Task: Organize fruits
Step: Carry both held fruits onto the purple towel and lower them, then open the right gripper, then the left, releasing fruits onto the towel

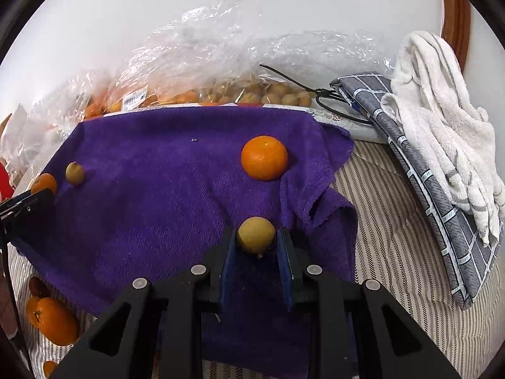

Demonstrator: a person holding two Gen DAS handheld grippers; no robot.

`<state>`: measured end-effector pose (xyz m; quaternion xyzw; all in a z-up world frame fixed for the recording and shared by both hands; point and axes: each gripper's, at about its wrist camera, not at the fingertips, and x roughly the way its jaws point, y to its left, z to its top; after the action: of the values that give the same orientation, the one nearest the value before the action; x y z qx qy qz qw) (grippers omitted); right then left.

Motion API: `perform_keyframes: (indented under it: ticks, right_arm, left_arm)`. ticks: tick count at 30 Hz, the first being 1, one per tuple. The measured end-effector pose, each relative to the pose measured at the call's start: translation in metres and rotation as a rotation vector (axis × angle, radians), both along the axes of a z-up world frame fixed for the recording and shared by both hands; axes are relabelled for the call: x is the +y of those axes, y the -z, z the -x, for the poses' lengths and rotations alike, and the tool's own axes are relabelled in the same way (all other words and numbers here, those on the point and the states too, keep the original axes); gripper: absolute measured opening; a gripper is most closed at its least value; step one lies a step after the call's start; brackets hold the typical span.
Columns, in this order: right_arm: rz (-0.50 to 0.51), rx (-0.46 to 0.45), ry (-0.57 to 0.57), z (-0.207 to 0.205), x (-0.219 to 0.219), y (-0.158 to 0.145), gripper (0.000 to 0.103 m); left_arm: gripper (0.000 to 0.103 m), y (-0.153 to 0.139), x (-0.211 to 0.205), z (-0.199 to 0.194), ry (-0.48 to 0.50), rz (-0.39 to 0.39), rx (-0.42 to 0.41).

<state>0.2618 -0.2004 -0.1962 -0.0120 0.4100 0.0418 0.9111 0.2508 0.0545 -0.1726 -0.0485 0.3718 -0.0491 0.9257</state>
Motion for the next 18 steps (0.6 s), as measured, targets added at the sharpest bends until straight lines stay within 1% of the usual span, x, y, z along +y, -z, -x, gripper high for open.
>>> perform_keyframes:
  ticks: [1, 3, 7, 9, 11, 14, 16, 17, 18]
  right_arm:
    - [0.002, -0.001, 0.001, 0.001, 0.000, 0.000, 0.030]
    - [0.007, -0.006, 0.002, 0.002, 0.001, -0.001, 0.038]
    - [0.006, -0.019, -0.007, 0.006, 0.003, -0.003, 0.046]
    - [0.007, -0.025, -0.016, 0.009, 0.004, -0.004, 0.054]
    - [0.004, -0.031, -0.026, 0.012, 0.005, -0.005, 0.057]
    - [-0.011, -0.035, -0.033, 0.014, 0.006, -0.009, 0.057]
    - [-0.026, -0.059, -0.035, 0.018, 0.005, -0.015, 0.061]
    - [-0.038, -0.072, -0.034, 0.019, 0.004, -0.019, 0.066]
    - [-0.054, -0.083, -0.030, 0.021, 0.003, -0.022, 0.067]
  left_arm:
    - [0.039, 0.000, 0.000, 0.000, 0.002, -0.001, 0.000]
    - [0.039, 0.000, -0.001, 0.001, 0.002, -0.004, -0.001]
    - [0.039, 0.001, 0.000, -0.001, 0.001, -0.002, 0.006]
    - [0.039, 0.002, 0.001, -0.001, 0.001, 0.004, 0.009]
    - [0.039, 0.002, 0.001, -0.001, 0.001, 0.008, 0.009]
    - [0.039, 0.001, 0.001, 0.000, -0.002, 0.012, 0.007]
    - [0.039, -0.001, 0.000, 0.001, -0.002, 0.006, 0.000]
    - [0.040, -0.002, 0.000, 0.002, -0.001, 0.004, -0.013]
    - [0.041, -0.004, 0.000, 0.003, 0.001, 0.004, -0.025]
